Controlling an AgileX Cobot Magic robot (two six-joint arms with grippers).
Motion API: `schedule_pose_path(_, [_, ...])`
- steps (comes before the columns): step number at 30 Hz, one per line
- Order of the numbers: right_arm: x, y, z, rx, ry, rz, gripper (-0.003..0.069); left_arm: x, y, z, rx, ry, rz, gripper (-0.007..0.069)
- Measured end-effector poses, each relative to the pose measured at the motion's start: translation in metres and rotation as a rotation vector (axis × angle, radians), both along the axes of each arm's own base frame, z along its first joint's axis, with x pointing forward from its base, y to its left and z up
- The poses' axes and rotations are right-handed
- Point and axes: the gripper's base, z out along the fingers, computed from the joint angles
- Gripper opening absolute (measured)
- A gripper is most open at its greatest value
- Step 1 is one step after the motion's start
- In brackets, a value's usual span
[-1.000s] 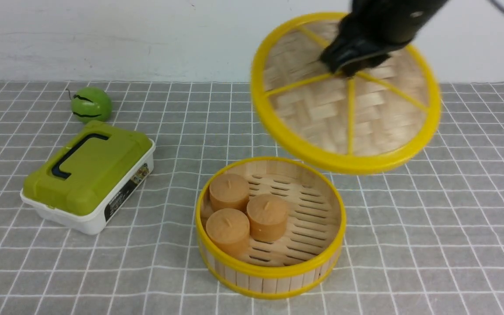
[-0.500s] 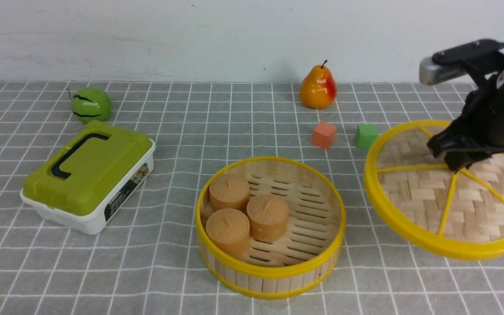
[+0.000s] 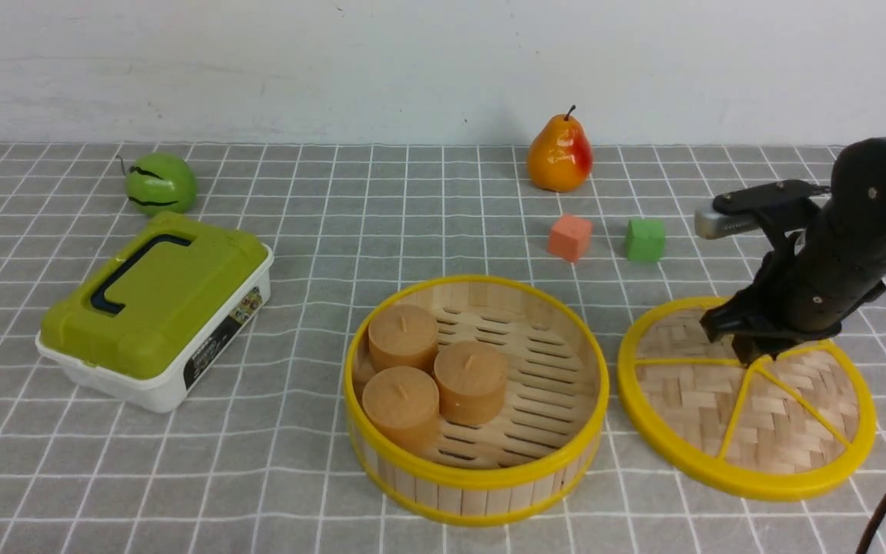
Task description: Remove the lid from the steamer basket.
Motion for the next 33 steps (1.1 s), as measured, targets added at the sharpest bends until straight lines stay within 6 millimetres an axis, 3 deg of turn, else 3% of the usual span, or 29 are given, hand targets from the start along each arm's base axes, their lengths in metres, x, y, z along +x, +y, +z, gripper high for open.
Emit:
schedule_pose_path(1, [-0.001, 0.000, 0.003, 0.004, -0.004, -0.001, 0.0298, 0.000, 0.000, 0.000, 0.000, 0.000, 0.000, 0.0239])
schedule_pose_path(4, [-0.007, 0.000, 0.016, 0.011, -0.015, -0.004, 0.0354, 0.000, 0.000, 0.000, 0.000, 0.000, 0.000, 0.0239])
schedule_pose_path(6, [-0.024, -0.001, 0.051, 0.034, -0.060, -0.004, 0.0394, 0.000, 0.000, 0.000, 0.000, 0.000, 0.000, 0.0239])
schedule_pose_path(7, [-0.025, -0.001, 0.054, 0.036, -0.065, -0.003, 0.0395, 0.000, 0.000, 0.000, 0.000, 0.000, 0.000, 0.0239])
schedule_pose_path(11, [-0.084, -0.008, 0.132, 0.056, -0.238, 0.029, 0.0400, 0.000, 0.000, 0.000, 0.000, 0.000, 0.000, 0.0239])
schedule_pose_path(12, [-0.088, -0.008, 0.135, 0.057, -0.248, 0.030, 0.0400, 0.000, 0.000, 0.000, 0.000, 0.000, 0.000, 0.0239])
schedule_pose_path(13, [-0.114, -0.012, 0.154, 0.064, -0.313, 0.033, 0.0389, 0.000, 0.000, 0.000, 0.000, 0.000, 0.000, 0.0239])
schedule_pose_path(15, [-0.145, -0.016, 0.169, 0.070, -0.380, 0.035, 0.0363, 0.000, 0.000, 0.000, 0.000, 0.000, 0.000, 0.0239])
schedule_pose_path(17, [-0.179, -0.020, 0.172, 0.076, -0.436, 0.037, 0.0311, 0.000, 0.000, 0.000, 0.000, 0.000, 0.000, 0.0239])
schedule_pose_path(18, [-0.185, -0.021, 0.172, 0.077, -0.447, 0.037, 0.0297, 0.000, 0.000, 0.000, 0.000, 0.000, 0.000, 0.0239])
schedule_pose_path(24, [-0.264, -0.031, 0.154, 0.097, -0.623, 0.033, 0.0012, 0.000, 0.000, 0.000, 0.000, 0.000, 0.000, 0.0239])
schedule_pose_path(28, [-0.287, -0.034, 0.147, 0.108, -0.689, 0.032, -0.0022, 0.000, 0.000, 0.000, 0.000, 0.000, 0.000, 0.0239])
schedule_pose_path(33, [-0.300, -0.035, 0.149, 0.131, -0.727, 0.033, -0.0022, 0.000, 0.000, 0.000, 0.000, 0.000, 0.000, 0.0239])
